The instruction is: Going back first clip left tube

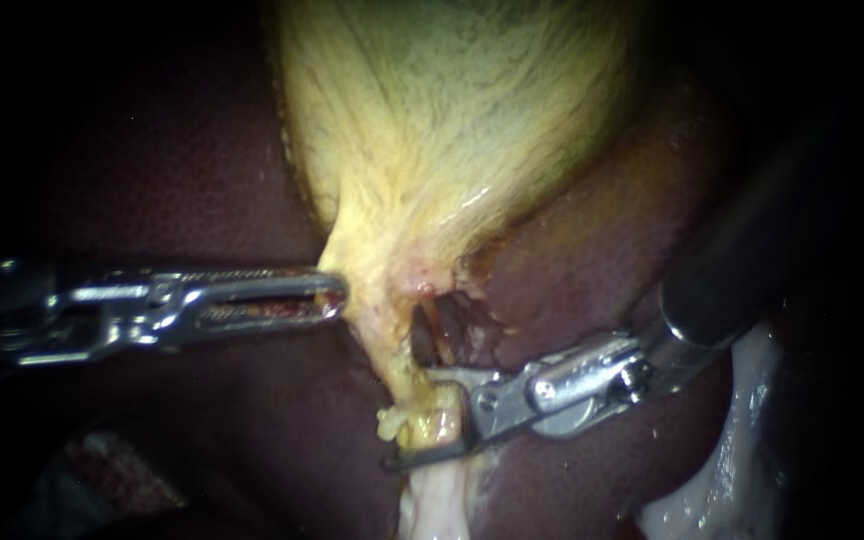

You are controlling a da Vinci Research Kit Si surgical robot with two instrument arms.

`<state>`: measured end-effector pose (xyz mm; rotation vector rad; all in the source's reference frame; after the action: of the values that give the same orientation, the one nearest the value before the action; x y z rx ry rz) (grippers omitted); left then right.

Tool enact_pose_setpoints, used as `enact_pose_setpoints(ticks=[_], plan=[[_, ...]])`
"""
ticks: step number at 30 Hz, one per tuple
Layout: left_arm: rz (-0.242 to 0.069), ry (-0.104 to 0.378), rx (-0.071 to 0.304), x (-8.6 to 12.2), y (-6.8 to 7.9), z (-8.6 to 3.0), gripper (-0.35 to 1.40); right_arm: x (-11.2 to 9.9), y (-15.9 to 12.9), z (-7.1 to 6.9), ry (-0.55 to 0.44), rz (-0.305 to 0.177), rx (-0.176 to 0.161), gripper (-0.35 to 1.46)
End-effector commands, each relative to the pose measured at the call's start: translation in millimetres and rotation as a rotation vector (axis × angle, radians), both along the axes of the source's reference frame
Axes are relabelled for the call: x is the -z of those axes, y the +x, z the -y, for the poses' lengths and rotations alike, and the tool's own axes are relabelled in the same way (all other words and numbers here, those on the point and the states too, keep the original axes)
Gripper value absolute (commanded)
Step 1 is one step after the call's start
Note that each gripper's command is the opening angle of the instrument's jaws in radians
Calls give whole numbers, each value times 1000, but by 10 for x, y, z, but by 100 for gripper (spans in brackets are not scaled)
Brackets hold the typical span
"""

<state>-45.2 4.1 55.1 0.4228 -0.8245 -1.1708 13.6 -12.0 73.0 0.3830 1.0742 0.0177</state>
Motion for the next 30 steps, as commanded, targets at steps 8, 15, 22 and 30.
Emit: enact_pose_setpoints(ticks=[8,15,22,30], plan=[[0,-1,-1,-1,0,0,-20,32,-35,-13,13,15,-34,60],[1,-2,-2,-7,1,-1,-20,65,-68,-26,-6,10,-46,60],[0,-3,-2,-13,1,-2,-20,97,-90,-41,-57,-15,-28,60],[-2,-8,-2,-30,-1,-1,-20,126,-109,-57,-98,-44,1,60]])
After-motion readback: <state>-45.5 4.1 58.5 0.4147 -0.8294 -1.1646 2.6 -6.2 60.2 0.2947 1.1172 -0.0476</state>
